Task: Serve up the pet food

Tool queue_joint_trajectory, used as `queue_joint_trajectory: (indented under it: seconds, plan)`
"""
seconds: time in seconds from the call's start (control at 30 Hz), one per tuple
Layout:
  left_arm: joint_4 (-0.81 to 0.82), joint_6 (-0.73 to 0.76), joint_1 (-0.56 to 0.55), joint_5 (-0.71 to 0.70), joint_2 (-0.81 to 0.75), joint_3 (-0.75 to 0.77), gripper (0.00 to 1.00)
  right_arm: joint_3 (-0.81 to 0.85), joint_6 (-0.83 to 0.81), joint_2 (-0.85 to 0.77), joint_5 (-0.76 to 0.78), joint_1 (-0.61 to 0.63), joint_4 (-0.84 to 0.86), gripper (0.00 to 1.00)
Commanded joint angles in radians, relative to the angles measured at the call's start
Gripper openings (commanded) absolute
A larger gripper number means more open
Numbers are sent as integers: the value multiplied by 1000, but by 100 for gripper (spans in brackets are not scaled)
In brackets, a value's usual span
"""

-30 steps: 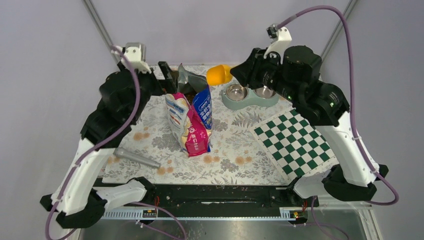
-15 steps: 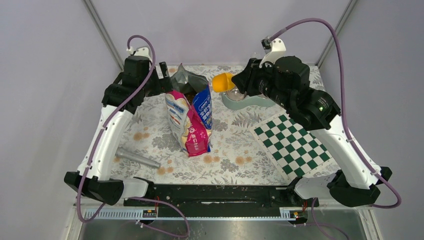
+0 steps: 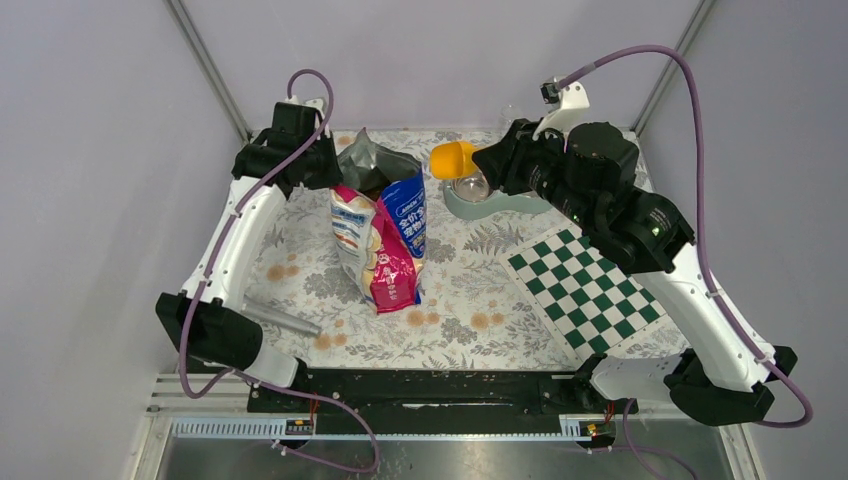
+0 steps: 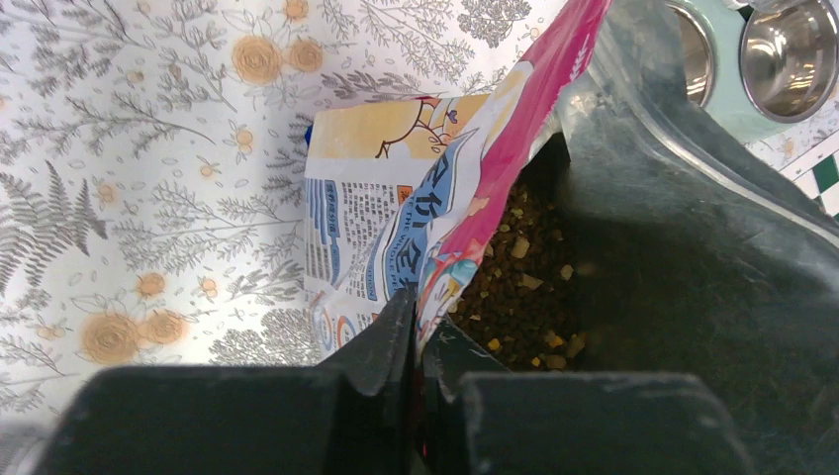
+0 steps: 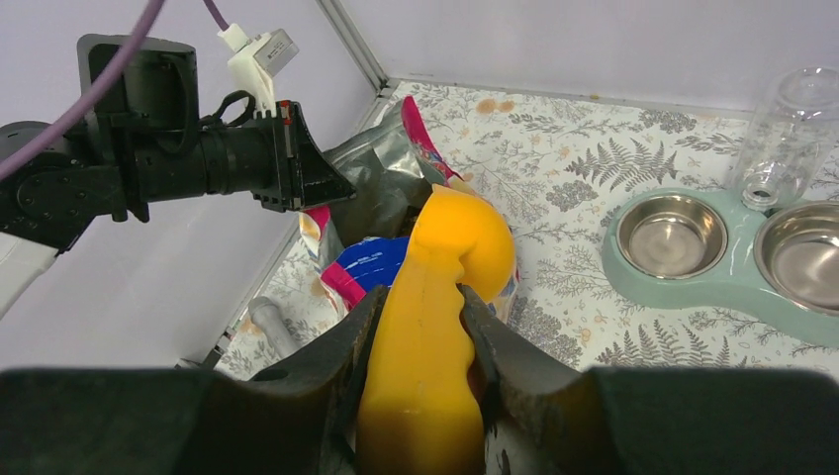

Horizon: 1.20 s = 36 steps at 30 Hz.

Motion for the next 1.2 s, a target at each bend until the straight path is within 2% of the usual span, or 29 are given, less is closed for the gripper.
queue_joint_trajectory:
  seconds: [0.0,0.2,0.37,0.5,0.7,0.9,0.93,1.0,1.07,1.1,1.17]
  plan:
    - [-47,52,22,19,9,65,0,-9,-17,-24,39,0,70,0]
    - [-11,15,139,-85,3,192,0,3,-43,-15,64,-1,66,0]
    - [53,1,272,-88,-19,273,0,26,-58,5,69,-7,50,0]
    - [78,63,295,-46,3,321,0,39,-62,25,61,-12,51,0]
    - [79,41,292,154,65,330,0,53,-68,54,42,-18,51,0]
    - [76,12,293,126,77,290,2,46,-46,70,19,-20,50,0]
    - [75,9,293,120,76,289,7,43,-39,71,15,-20,51,0]
    - [67,6,293,95,78,288,37,38,-31,72,8,-19,51,0]
    - [66,7,294,58,75,283,57,31,-23,70,-3,-21,55,0]
    - [66,9,294,43,73,279,64,24,-19,69,-5,-21,58,0]
    - [66,16,294,18,75,274,69,17,-14,64,-8,-20,63,0]
